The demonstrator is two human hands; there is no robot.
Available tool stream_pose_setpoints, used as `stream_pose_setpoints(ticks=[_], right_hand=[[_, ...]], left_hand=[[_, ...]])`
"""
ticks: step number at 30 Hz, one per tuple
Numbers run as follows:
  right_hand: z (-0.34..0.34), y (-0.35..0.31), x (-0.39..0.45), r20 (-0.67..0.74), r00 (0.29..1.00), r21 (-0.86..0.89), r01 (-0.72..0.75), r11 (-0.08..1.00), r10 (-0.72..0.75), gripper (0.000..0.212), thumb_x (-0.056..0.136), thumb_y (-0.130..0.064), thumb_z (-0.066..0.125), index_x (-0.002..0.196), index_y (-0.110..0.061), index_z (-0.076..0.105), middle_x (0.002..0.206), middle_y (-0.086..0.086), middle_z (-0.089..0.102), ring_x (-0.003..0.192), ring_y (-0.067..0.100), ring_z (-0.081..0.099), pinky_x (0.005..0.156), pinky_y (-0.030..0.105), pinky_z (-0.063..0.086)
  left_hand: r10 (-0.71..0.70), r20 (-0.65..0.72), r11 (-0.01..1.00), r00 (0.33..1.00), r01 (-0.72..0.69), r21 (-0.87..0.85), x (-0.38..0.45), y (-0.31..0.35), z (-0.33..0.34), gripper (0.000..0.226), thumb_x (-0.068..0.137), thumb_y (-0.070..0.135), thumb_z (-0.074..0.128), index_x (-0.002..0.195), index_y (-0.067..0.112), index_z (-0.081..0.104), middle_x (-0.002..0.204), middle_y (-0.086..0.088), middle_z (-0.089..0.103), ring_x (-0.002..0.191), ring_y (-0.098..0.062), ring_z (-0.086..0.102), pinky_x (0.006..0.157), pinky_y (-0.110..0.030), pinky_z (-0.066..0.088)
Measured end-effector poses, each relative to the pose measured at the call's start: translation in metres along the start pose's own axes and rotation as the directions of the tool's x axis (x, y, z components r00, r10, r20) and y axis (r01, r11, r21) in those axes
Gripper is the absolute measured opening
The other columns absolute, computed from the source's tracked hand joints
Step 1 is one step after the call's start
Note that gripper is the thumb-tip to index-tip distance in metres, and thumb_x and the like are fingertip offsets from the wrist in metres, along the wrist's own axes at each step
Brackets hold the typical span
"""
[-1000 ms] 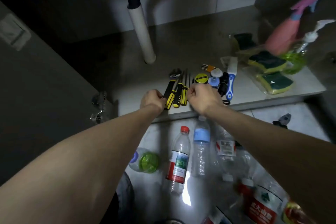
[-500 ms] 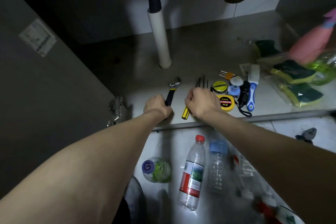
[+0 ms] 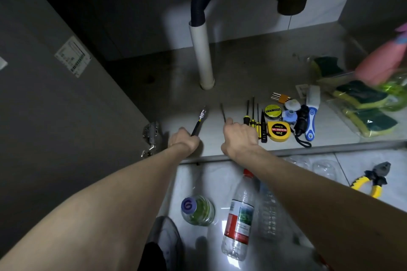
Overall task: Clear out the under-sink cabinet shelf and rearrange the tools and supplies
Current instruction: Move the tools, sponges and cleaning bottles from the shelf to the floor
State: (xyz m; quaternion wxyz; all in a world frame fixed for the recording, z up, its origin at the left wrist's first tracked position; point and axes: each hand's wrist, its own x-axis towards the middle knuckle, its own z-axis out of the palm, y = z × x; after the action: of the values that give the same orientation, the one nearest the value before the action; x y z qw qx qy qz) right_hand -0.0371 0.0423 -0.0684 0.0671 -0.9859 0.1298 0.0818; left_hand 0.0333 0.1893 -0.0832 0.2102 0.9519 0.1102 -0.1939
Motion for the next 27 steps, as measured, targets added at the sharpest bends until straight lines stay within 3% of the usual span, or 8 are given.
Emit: stream_pose_setpoints(ticks=[5,8,10,11,15,18,23,27], right_hand=[[-0.013,0.002,0.004,0.111,0.978,0.345,-0.205,0.916,0.177,0.02,0.083,-0.028,0.062,0.098,-0.014,0.065,0.109,0.011,0.069,0.105,0.034,0.066,0.07,0.03,0.04],[-0.034,0.01,0.016,0.315,0.911,0.765,-0.41,0.496,0.268,0.034,0.088,-0.025,0.061,0.115,-0.004,0.067,0.101,0.019,0.067,0.09,0.035,0.067,0.067,0.03,0.043],[-0.05,0.024,0.012,0.398,0.885,0.888,-0.438,0.142,0.24,0.031,0.092,-0.017,0.061,0.117,0.0,0.064,0.081,0.015,0.06,0.061,0.026,0.054,0.049,0.024,0.038],[-0.056,0.035,0.005,0.389,0.889,0.904,-0.419,0.088,0.241,0.023,0.093,-0.017,0.063,0.111,-0.003,0.064,0.074,0.01,0.056,0.054,0.019,0.046,0.041,0.019,0.033],[-0.068,0.087,-0.048,0.186,0.957,0.936,-0.242,0.255,0.222,0.016,0.085,-0.01,0.074,0.093,-0.013,0.061,0.071,0.004,0.059,0.059,0.014,0.053,0.054,0.026,0.043],[-0.06,0.13,-0.086,0.222,0.965,0.903,-0.257,0.344,0.137,0.019,0.088,0.003,0.067,0.092,-0.01,0.054,0.066,0.009,0.055,0.046,0.014,0.051,0.045,0.025,0.043],[-0.049,0.213,-0.194,0.186,0.96,0.717,-0.278,0.64,0.209,0.039,0.101,-0.04,0.057,0.068,-0.02,0.047,0.058,-0.002,0.047,0.053,0.015,0.042,0.054,0.029,0.032],[-0.036,0.263,-0.278,0.212,0.872,0.697,-0.451,0.557,0.441,0.057,0.1,-0.058,0.044,0.066,-0.014,0.056,0.056,0.001,0.056,0.056,0.022,0.051,0.06,0.032,0.039]], left_hand=[[-0.08,-0.036,0.972,0.996,0.07,-0.225,-0.008,0.015,0.007,0.04,0.092,0.021,0.045,0.125,0.006,0.062,0.129,-0.021,0.061,0.119,-0.04,0.056,0.095,-0.034,0.044],[-0.097,-0.038,0.937,0.995,0.079,-0.342,-0.021,0.025,0.005,0.038,0.092,0.021,0.044,0.121,0.005,0.062,0.127,-0.021,0.061,0.116,-0.04,0.057,0.094,-0.034,0.047],[-0.068,-0.055,0.924,0.996,0.042,-0.38,-0.031,0.031,0.006,0.037,0.093,0.025,0.045,0.117,0.004,0.064,0.123,-0.022,0.063,0.113,-0.041,0.057,0.087,-0.034,0.043],[-0.044,-0.062,0.921,0.997,0.016,-0.389,-0.038,0.033,0.008,0.038,0.094,0.03,0.046,0.112,0.004,0.066,0.12,-0.022,0.064,0.11,-0.041,0.058,0.082,-0.034,0.042],[0.092,-0.068,0.908,0.993,-0.112,-0.405,-0.07,0.04,0.01,0.049,0.09,0.05,0.044,0.086,0.008,0.07,0.099,-0.019,0.07,0.095,-0.038,0.062,0.08,-0.037,0.047],[0.158,-0.083,0.909,0.984,-0.178,-0.376,-0.093,0.047,0.008,0.059,0.092,0.06,0.038,0.083,0.01,0.068,0.096,-0.017,0.07,0.094,-0.037,0.062,0.083,-0.037,0.048],[0.357,-0.066,0.903,0.932,-0.362,-0.233,-0.172,0.062,0.018,0.062,0.1,0.057,0.029,0.082,0.009,0.065,0.099,-0.022,0.067,0.1,-0.039,0.06,0.083,-0.039,0.045],[0.506,0.045,0.846,0.861,-0.486,-0.219,-0.233,0.061,0.041,0.059,0.098,0.06,0.034,0.067,0.014,0.054,0.075,-0.011,0.062,0.083,-0.036,0.065,0.074,-0.038,0.051]])
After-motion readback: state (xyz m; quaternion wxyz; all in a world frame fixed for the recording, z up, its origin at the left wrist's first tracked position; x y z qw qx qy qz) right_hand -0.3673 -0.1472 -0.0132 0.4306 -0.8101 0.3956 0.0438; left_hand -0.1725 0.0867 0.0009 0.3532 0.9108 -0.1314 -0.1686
